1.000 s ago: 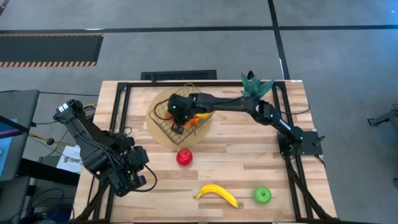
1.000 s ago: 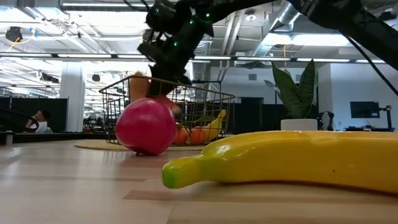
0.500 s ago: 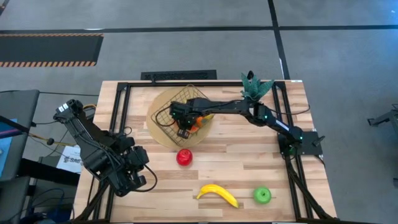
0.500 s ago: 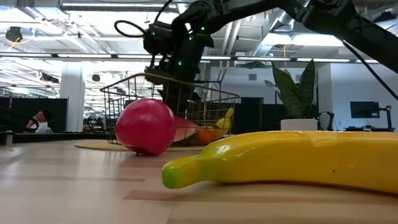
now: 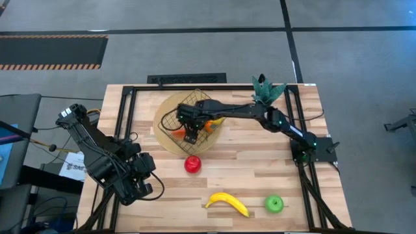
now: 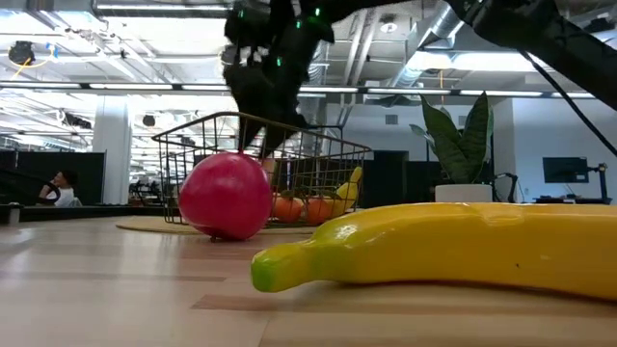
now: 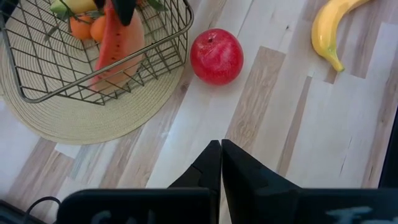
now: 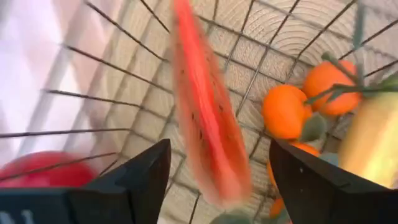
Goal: Build produce basket
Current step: Put the red apple into the wire basket
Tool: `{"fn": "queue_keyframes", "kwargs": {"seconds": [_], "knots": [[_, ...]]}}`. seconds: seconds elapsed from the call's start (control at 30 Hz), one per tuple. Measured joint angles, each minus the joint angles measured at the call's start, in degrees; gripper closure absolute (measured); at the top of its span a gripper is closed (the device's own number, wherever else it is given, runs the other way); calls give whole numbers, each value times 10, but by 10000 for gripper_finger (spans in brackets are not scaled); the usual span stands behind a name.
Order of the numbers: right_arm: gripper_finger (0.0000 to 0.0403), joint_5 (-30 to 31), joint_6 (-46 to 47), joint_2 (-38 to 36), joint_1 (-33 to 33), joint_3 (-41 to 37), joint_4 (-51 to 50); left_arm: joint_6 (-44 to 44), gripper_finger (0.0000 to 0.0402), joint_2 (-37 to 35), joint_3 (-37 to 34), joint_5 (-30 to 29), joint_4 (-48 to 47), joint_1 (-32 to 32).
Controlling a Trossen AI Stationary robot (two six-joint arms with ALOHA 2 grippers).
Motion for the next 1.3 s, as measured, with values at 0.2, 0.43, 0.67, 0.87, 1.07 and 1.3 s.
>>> {"fn": "queue_keyframes", "kwargs": {"seconds": [0.2,0.43,0.67,0.87,1.07,1.3], "knots": [[114,0,26,-42,18,17,-26,1,401,0,0,-1,-3,0],[117,64,81,-145,86,18,-109,42,402,0,0,-1,-1,0],[117,227,243,-208,220,19,-218,154,402,0,-51,22,67,13],[117,352,448,-200,344,17,-255,230,401,0,-170,67,249,46],[117,408,646,-137,413,15,-285,229,402,0,-260,7,353,105],[176,370,787,-42,414,14,-290,288,402,4,-291,83,416,151]]}}
